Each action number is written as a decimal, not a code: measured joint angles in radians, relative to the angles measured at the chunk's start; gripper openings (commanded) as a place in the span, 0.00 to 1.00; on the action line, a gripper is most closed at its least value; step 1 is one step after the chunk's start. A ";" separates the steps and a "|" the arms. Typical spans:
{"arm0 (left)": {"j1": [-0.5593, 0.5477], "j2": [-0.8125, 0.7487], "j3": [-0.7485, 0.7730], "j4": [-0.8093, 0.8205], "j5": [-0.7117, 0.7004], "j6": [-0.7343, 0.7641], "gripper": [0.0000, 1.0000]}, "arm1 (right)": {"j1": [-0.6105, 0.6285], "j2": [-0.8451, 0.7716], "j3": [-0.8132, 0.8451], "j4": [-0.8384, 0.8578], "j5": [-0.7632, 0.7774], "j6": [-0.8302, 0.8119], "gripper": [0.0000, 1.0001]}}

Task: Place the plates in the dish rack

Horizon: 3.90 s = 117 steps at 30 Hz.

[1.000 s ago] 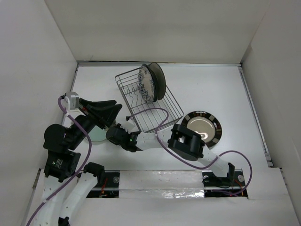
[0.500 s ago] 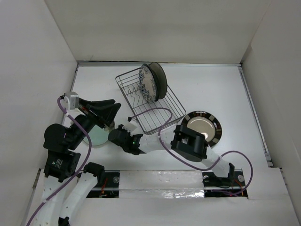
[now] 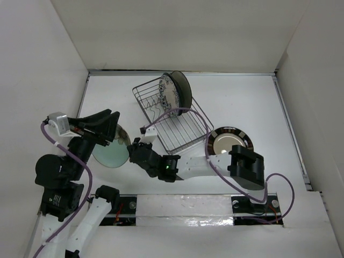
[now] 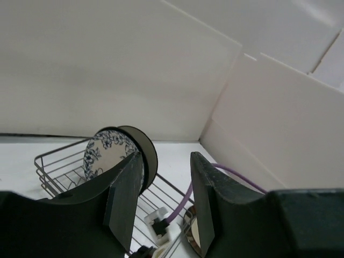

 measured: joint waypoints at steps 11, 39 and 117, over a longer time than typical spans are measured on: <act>0.000 -0.066 0.000 0.028 -0.064 0.000 0.32 | -0.192 -0.253 -0.064 0.097 -0.011 -0.371 0.00; -0.044 0.048 -0.336 0.165 -0.104 0.084 0.31 | -0.489 -0.021 0.127 0.148 0.047 -1.125 0.00; -0.068 -0.013 -0.343 0.165 -0.095 0.089 0.30 | -1.313 -0.524 -0.753 -0.293 -0.669 -0.046 0.09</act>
